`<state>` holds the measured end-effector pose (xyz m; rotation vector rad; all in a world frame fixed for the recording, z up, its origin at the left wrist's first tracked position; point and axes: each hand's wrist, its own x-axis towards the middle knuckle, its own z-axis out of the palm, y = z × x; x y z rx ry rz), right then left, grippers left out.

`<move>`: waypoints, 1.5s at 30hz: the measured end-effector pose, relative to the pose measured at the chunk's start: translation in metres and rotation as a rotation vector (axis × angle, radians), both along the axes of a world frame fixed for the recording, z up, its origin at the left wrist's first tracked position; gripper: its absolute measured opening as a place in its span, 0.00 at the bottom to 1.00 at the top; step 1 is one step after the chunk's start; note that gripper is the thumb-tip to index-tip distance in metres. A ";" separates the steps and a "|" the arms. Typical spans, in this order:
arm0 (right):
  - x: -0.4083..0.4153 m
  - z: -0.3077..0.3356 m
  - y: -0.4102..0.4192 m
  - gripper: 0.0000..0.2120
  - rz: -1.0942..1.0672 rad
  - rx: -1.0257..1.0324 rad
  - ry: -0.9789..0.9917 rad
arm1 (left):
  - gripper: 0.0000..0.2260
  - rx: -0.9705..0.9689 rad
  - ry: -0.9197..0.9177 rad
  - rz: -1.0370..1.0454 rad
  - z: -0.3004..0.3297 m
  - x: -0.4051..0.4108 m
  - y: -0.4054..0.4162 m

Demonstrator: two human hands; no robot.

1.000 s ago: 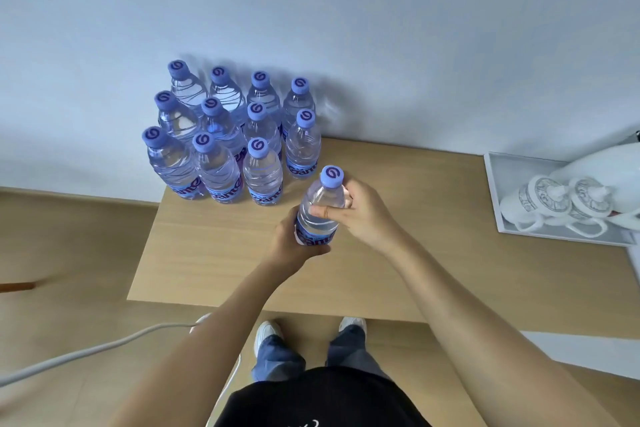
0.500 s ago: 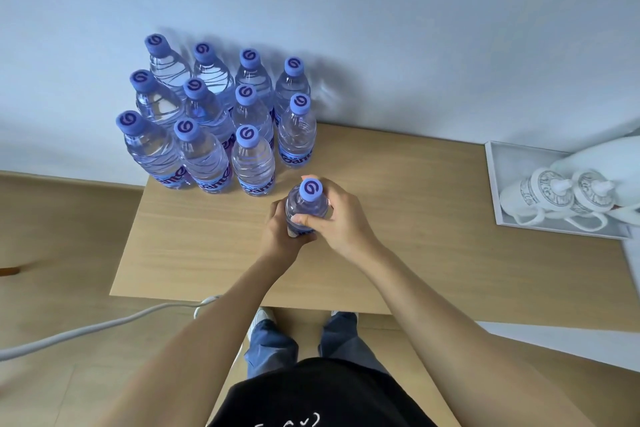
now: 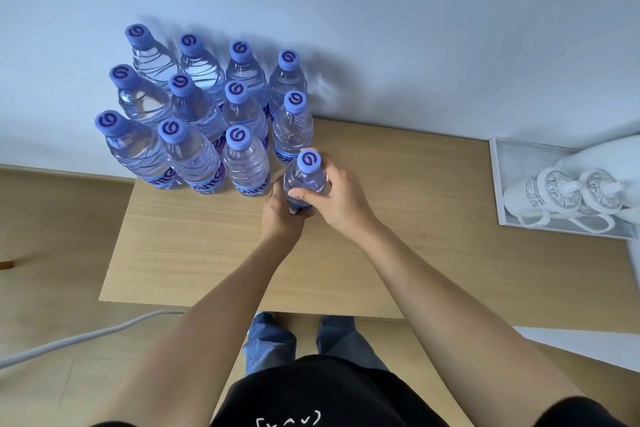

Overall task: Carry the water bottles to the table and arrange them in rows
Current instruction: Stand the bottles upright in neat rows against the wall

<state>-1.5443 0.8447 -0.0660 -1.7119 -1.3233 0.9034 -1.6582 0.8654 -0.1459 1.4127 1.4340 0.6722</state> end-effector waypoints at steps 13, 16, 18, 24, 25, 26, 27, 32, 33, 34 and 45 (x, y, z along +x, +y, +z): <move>0.008 -0.011 0.022 0.28 -0.016 0.098 -0.121 | 0.24 -0.003 0.010 0.036 -0.004 0.015 0.020; 0.009 -0.012 0.024 0.29 -0.017 0.092 -0.132 | 0.19 -0.036 0.047 0.036 -0.009 0.016 0.023; 0.010 -0.013 0.025 0.29 -0.014 0.093 -0.137 | 0.19 -0.040 0.060 0.034 -0.010 0.016 0.023; 0.010 -0.014 0.025 0.29 -0.012 0.080 -0.132 | 0.25 -0.017 0.022 0.025 -0.005 0.016 0.023; 0.010 -0.014 0.024 0.29 -0.012 0.072 -0.122 | 0.26 0.002 0.030 0.021 -0.004 0.015 0.021; 0.010 -0.015 0.024 0.29 -0.013 0.065 -0.111 | 0.27 0.021 0.034 0.016 -0.003 0.015 0.020; 0.009 -0.015 0.023 0.29 -0.016 0.057 -0.098 | 0.28 0.035 0.037 0.009 -0.002 0.013 0.018; 0.007 -0.016 0.020 0.39 -0.065 -0.016 0.123 | 0.29 0.018 0.027 -0.044 0.005 -0.003 0.003; 0.006 -0.017 0.018 0.44 -0.110 -0.057 0.182 | 0.29 0.000 0.028 -0.040 0.006 -0.010 -0.001; 0.006 -0.019 0.016 0.48 -0.155 -0.095 0.211 | 0.29 -0.010 0.035 -0.036 0.007 -0.017 -0.004; -0.029 -0.036 0.005 0.35 -0.309 -0.073 0.299 | 0.11 -0.033 0.027 0.171 0.033 -0.138 0.009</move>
